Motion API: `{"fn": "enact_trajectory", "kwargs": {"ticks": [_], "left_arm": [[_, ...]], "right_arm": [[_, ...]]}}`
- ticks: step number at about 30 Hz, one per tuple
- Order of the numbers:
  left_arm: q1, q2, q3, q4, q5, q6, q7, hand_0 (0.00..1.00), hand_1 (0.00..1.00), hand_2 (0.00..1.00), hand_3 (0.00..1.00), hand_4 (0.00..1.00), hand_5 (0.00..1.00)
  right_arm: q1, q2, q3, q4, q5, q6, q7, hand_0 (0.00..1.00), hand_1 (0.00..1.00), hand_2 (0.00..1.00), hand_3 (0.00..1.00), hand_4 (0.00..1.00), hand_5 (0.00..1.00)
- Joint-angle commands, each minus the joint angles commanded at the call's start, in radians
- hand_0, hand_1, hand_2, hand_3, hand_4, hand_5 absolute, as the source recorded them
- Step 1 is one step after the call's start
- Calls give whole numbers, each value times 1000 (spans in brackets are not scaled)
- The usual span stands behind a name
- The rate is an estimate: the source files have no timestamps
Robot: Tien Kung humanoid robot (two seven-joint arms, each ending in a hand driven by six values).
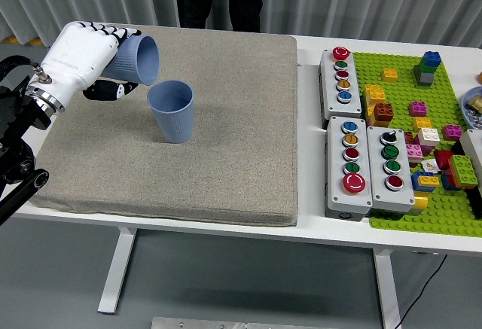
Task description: Pick cup pour cup place
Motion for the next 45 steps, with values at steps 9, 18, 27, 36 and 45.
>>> {"fn": "enact_trajectory", "kwargs": {"ticks": [9, 18, 27, 36, 45], "left_arm": [[48, -113, -143, 86, -342, 58, -102, 610, 645, 764, 741, 483, 2], [83, -205, -212, 146, -690, 55, -207, 608, 642, 758, 741, 484, 2], [158, -350, -318, 254, -914, 24, -308, 612, 641, 758, 742, 491, 2], [196, -433, -364, 336, -949, 31, -377, 618, 640, 757, 742, 494, 2], [188, -467, -345, 391, -1014, 84, -492, 634, 646, 750, 739, 502, 2]], "right_arm": [[1, 2, 2, 0, -8, 1, -2, 683, 678, 688, 650, 446, 178], [-2, 3, 4, 0, -15, 2, -3, 683, 678, 687, 650, 445, 177], [-5, 9, 7, 0, -29, 3, -7, 683, 679, 688, 649, 444, 175], [-10, 14, 7, 0, -39, 6, -11, 683, 679, 689, 650, 445, 177], [-4, 14, 6, 0, -38, 7, -12, 683, 680, 688, 650, 445, 177]]}}
